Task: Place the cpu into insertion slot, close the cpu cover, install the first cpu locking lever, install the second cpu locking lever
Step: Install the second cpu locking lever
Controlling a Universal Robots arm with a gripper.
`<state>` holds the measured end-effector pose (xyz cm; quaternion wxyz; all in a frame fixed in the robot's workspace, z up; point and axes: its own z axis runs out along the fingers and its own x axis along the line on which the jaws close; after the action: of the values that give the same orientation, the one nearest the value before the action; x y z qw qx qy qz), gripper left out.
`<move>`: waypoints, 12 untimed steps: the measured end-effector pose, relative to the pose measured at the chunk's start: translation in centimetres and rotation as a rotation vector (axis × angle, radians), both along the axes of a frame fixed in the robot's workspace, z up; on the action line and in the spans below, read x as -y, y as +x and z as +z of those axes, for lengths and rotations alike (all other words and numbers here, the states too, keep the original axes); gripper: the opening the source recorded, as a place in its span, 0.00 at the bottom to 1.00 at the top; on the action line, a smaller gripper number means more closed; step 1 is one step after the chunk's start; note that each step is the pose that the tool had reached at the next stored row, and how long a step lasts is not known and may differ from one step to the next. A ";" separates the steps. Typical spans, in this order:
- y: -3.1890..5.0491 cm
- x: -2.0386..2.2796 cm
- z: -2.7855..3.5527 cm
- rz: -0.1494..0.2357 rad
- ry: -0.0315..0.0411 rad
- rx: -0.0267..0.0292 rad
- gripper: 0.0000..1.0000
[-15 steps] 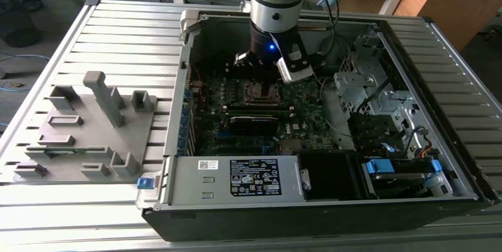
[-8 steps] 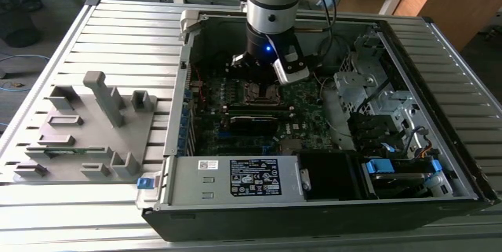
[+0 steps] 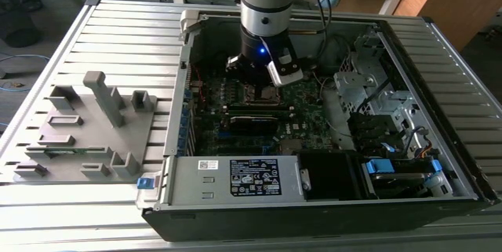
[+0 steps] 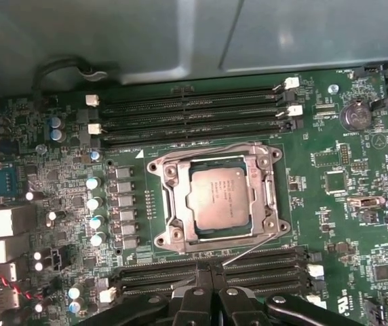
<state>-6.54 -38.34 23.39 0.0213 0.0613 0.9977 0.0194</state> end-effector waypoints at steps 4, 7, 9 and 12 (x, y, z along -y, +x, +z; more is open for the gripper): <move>-0.07 0.01 -0.11 0.000 -0.0003 -0.0002 0.11; -0.08 0.00 -0.32 0.000 0.0001 0.0000 0.11; -0.09 0.00 -0.49 0.000 0.0000 0.0000 0.11; -0.09 0.01 -0.53 0.000 -0.0002 -0.0001 0.11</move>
<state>-6.63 -38.35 22.86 0.0213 0.0613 0.9977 0.0193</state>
